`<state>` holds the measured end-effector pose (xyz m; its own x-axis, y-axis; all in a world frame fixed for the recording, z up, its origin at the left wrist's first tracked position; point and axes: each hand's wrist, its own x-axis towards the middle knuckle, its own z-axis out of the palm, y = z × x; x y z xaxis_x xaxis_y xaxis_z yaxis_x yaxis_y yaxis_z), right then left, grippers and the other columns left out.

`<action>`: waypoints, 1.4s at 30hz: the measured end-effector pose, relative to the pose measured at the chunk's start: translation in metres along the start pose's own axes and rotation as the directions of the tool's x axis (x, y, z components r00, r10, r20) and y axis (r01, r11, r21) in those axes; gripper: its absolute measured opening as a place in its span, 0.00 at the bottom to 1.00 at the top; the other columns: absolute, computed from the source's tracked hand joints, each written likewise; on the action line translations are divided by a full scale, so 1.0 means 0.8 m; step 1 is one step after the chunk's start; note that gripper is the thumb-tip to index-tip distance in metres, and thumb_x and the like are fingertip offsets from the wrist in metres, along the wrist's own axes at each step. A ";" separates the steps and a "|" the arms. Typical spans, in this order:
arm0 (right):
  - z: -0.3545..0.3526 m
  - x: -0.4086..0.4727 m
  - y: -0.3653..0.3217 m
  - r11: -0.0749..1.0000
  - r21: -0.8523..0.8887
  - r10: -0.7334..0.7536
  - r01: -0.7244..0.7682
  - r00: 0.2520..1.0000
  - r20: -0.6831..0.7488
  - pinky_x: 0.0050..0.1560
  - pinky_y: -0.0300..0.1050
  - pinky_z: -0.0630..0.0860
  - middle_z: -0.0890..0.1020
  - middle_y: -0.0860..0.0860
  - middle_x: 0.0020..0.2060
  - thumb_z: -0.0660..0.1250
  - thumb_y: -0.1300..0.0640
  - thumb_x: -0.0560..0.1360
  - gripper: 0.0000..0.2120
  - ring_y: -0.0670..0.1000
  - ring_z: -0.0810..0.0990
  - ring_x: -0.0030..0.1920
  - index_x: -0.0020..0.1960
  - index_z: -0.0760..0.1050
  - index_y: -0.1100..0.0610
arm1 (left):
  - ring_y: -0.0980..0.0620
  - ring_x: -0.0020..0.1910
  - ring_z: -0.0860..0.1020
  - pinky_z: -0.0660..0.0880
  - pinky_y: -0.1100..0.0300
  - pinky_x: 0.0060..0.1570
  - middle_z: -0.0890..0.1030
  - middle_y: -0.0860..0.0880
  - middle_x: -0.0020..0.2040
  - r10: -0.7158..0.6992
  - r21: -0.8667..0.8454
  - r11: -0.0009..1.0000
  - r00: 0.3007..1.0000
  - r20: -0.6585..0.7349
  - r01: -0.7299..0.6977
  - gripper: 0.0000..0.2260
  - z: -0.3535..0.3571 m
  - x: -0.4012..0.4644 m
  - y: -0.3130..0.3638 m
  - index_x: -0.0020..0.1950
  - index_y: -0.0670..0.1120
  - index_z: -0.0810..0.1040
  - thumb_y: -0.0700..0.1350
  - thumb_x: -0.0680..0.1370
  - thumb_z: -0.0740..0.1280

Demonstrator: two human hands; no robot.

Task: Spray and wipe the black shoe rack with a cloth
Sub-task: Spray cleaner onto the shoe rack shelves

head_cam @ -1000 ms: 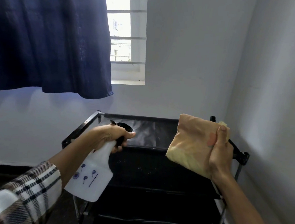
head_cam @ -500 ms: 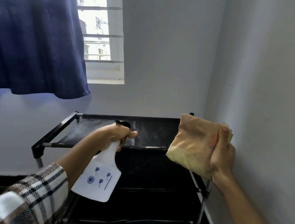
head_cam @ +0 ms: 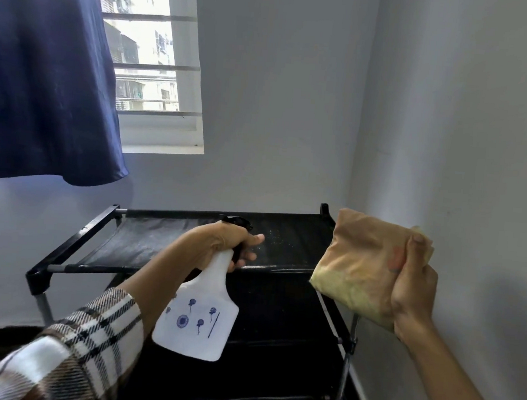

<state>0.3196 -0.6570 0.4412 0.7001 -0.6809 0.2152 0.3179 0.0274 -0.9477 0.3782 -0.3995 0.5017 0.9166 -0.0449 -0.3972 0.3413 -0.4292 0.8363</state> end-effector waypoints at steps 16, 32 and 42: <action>-0.003 0.002 0.001 1.000 -0.001 0.013 -0.013 1.000 -0.011 0.37 0.42 0.74 0.80 0.59 0.43 0.56 0.33 0.75 0.38 0.52 0.81 0.41 0.49 0.72 0.73 | 0.55 0.23 0.69 0.70 0.63 0.25 0.72 0.49 0.26 0.057 0.086 0.994 0.988 0.141 -0.070 0.18 0.059 0.003 0.014 0.35 0.44 0.72 0.53 0.65 0.78; 0.053 -0.045 0.041 0.998 0.065 -0.031 0.024 0.993 0.115 0.45 0.37 0.75 0.76 0.62 0.37 0.56 0.37 0.76 0.34 0.57 0.78 0.41 0.52 0.75 0.70 | 0.57 0.27 0.71 0.69 0.62 0.26 0.73 0.51 0.29 0.267 -0.130 0.952 0.959 -0.099 -0.278 0.14 -0.041 -0.023 -0.113 0.31 0.50 0.76 0.58 0.69 0.72; 0.060 -0.108 0.128 0.981 -0.191 0.029 0.042 0.934 0.355 0.26 0.25 0.67 0.77 0.54 0.28 0.52 0.36 0.74 0.31 0.41 0.74 0.29 0.36 0.75 0.63 | 0.53 0.29 0.78 0.75 0.59 0.31 0.79 0.48 0.32 0.055 -0.203 0.976 0.988 -0.146 -0.084 0.06 -0.107 -0.050 -0.274 0.41 0.45 0.78 0.40 0.70 0.74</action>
<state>0.3226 -0.5601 0.3366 0.8905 -0.3752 0.2573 0.2193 -0.1415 -0.9653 0.2844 -0.2264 0.3664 0.9546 0.0641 -0.2909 0.2977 -0.2321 0.9260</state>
